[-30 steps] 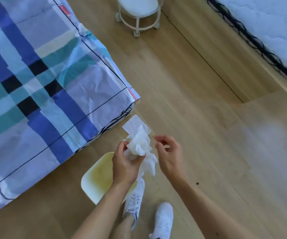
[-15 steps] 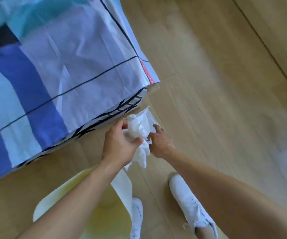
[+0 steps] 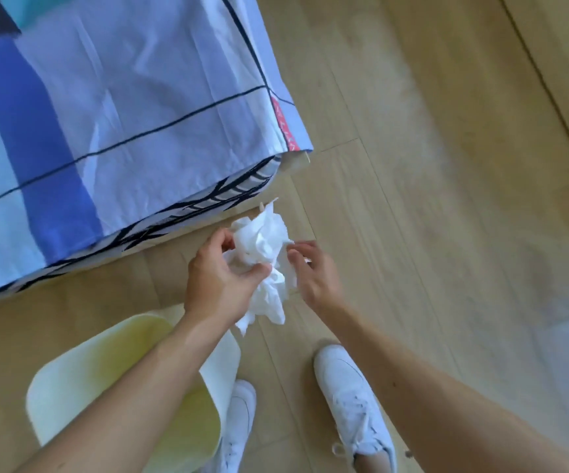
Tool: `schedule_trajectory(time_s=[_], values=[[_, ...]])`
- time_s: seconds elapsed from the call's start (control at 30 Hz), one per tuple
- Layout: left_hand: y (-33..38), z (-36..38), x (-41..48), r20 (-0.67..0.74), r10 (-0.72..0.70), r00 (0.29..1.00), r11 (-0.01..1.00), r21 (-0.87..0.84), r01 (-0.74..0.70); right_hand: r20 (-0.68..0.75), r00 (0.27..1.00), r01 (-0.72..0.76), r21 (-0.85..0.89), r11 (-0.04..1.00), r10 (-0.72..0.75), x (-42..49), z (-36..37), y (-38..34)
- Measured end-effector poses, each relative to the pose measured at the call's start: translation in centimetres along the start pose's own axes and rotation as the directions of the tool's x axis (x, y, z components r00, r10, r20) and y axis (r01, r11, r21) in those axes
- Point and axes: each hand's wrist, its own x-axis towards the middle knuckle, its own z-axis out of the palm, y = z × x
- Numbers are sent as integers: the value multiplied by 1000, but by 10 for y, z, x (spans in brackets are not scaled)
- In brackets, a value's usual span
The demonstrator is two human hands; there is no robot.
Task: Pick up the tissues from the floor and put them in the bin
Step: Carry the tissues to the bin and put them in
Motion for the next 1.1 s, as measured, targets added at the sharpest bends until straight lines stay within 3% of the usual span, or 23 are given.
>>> schedule_trajectory(time_s=[0.1, 0.2, 0.33, 0.5, 0.6, 0.77, 1.1], values=[[25, -16, -48, -33, -111, 993, 969, -227, 101, 23, 999, -51, 294, 954, 46, -69, -39, -78], [38, -36, -98, -95, -186, 978, 912, -388, 136, 136, 991, -48, 356, 933, -1, -134, -55, -136], [33, -66, -160, -138, -276, 951, 884, -426, 195, 385, 923, -144, 330, 933, 6, -195, -48, -183], [-19, -112, -215, -256, -413, 874, 858, -432, 279, 636, 770, -144, 100, 984, 48, -231, -12, -211], [-66, -129, -224, -315, -489, 813, 839, -425, 340, 592, 803, -74, -15, 997, 69, -238, 19, -201], [-122, -127, -199, -289, -620, 729, 739, -528, 419, 510, 849, -103, -97, 990, 138, -248, 54, -164], [-167, -120, -169, -59, -659, 750, 675, -485, 555, 402, 907, -92, -109, 990, 129, -253, 61, -131]])
